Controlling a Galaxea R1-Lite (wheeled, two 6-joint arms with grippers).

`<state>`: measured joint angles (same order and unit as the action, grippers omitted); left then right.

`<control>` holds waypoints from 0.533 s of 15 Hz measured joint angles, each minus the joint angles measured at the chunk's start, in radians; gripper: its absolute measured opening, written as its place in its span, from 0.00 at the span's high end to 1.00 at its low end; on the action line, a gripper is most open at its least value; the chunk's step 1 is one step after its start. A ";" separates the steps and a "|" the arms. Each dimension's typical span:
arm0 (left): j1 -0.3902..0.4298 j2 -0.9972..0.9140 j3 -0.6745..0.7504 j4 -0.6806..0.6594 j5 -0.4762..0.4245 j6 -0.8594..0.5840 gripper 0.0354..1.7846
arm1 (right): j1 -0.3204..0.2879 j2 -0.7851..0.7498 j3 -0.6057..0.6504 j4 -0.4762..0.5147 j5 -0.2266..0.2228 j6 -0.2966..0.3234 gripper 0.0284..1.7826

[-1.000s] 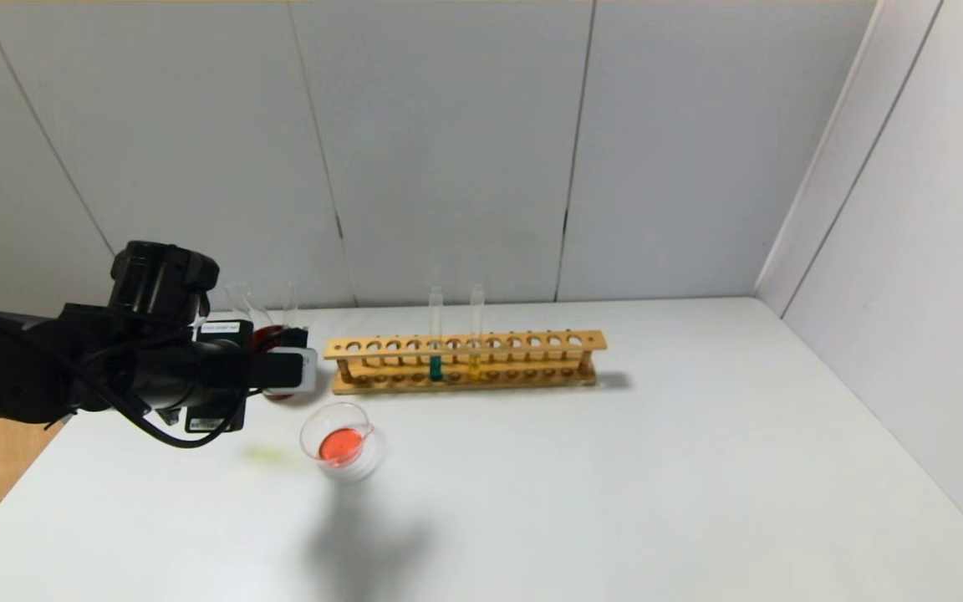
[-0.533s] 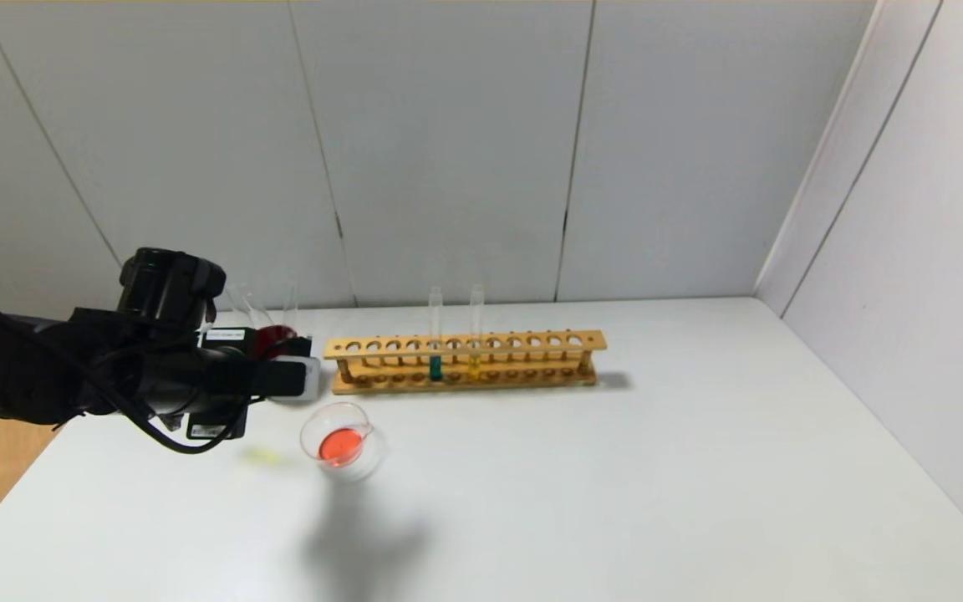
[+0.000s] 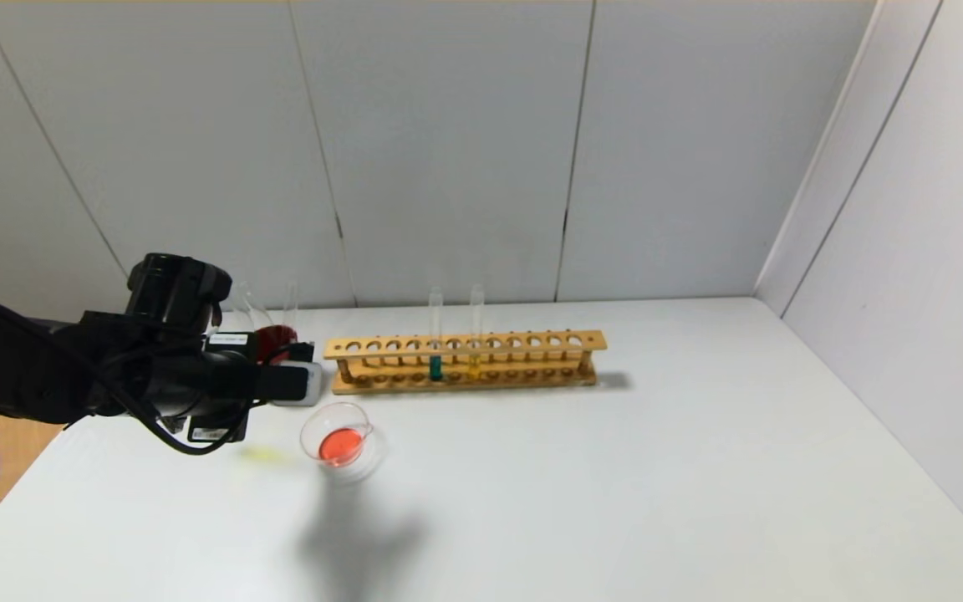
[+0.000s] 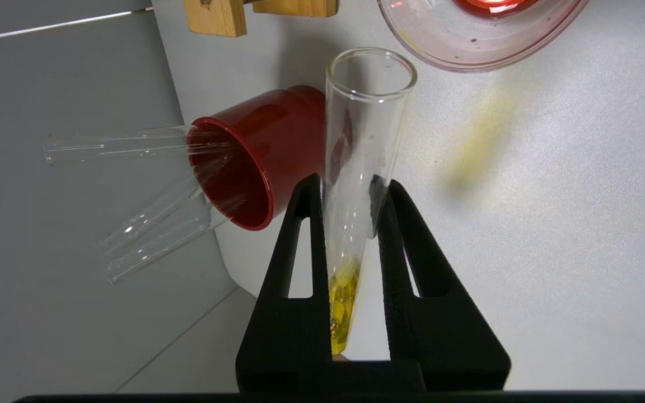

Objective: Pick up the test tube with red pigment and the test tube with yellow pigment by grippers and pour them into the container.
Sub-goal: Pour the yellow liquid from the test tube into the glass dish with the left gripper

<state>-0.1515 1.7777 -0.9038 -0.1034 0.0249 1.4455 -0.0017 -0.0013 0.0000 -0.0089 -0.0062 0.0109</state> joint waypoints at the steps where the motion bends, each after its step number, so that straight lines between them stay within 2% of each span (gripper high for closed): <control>1: 0.000 0.002 0.001 0.000 0.003 0.001 0.84 | 0.000 0.000 0.000 0.000 0.000 0.000 0.02; 8: 0.002 0.017 -0.002 0.000 0.040 0.049 0.84 | 0.000 0.000 0.000 0.000 0.000 0.000 0.02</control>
<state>-0.1491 1.7949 -0.9062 -0.1038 0.0653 1.4947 -0.0013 -0.0013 0.0000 -0.0089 -0.0062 0.0109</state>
